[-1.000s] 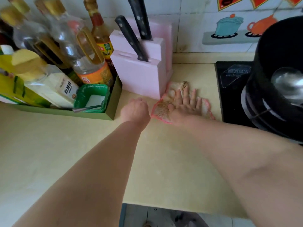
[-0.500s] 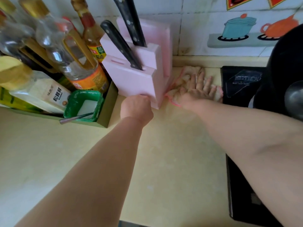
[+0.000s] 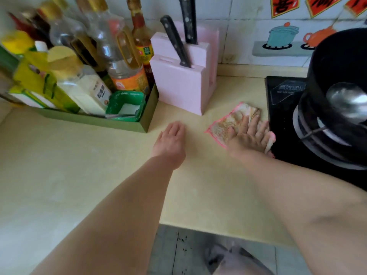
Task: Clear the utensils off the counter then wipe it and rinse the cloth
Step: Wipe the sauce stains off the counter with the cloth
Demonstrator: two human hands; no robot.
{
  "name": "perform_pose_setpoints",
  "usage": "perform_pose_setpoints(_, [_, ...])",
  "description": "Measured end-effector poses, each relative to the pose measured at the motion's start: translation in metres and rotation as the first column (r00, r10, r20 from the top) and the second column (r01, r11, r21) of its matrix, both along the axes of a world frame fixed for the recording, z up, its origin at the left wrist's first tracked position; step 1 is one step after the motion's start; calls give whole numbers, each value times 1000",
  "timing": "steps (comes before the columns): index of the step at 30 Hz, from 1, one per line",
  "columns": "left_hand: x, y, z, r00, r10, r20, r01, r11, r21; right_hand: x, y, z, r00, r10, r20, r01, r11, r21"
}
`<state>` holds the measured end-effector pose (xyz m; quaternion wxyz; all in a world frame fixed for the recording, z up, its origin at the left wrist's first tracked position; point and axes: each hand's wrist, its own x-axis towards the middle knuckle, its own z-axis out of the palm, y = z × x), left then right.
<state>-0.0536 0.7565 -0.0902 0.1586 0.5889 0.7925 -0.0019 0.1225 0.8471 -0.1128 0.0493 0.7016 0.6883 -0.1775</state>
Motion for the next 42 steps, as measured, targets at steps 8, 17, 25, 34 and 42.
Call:
perform_pose_setpoints(8, [-45, -118, 22, 994, 96, -43, -97, 995, -29, -53, -105, 3, 996, 92, 17, -92, 996, -13])
perform_pose_setpoints(17, [-131, -290, 35, 830, 516, -212, -545, 831, -113, -195, -242, 5, 811, 585, 33, -583, 811, -48])
perform_pose_setpoints(25, [-171, -444, 18, 591, 740, -322, -804, 573, -159, -273, -339, 10, 578, 815, 23, -812, 578, -77])
perform_pose_setpoints(34, [-148, -559, 10, 280, 913, -295, -956, 236, -177, -299, -470, 11, 101, 993, -68, -992, 95, -83])
perform_pose_setpoints(42, [-95, -600, 11, 57, 938, -343, -982, -10, -189, -257, -524, 12, -262, 963, -64, -957, -267, -116])
